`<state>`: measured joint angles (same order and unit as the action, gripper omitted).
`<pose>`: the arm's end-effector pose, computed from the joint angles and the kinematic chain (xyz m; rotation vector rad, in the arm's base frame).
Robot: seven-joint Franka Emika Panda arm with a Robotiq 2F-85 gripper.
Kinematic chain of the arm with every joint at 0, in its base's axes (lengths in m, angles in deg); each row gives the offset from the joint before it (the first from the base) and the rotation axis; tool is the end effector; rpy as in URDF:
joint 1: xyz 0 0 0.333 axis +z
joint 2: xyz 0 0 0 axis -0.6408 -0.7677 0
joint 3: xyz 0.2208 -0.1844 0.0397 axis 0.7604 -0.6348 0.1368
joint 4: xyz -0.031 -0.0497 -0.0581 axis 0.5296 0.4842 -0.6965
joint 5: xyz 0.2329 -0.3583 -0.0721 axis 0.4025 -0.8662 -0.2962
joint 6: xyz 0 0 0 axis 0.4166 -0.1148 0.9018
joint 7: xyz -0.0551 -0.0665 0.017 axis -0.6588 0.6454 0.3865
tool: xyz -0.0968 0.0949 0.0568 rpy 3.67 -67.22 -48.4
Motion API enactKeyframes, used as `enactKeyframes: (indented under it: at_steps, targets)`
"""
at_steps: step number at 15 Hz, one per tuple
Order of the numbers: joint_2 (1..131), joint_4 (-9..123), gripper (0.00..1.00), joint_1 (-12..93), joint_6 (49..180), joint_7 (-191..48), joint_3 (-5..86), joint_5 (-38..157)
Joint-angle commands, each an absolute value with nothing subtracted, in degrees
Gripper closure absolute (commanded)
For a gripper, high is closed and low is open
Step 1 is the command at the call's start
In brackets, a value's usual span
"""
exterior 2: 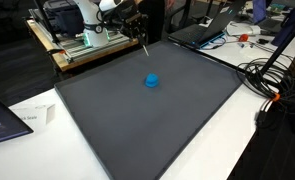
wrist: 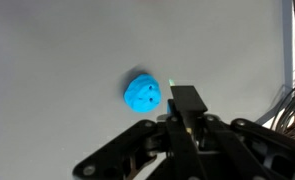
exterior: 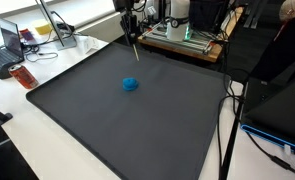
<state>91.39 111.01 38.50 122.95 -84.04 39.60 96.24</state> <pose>0.4879 -0.0431 0.2422 -2.6945 0.5990 -0.2007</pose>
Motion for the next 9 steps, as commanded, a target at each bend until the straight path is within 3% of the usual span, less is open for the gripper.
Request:
enactKeyframes:
  at_steps: [1,9]
  targets:
    - [90.5,108.1,0.97,37.2,118.6,-88.6,36.1,98.1]
    - [80.1,101.0,0.97,32.7,110.4,-110.4,30.5,112.9]
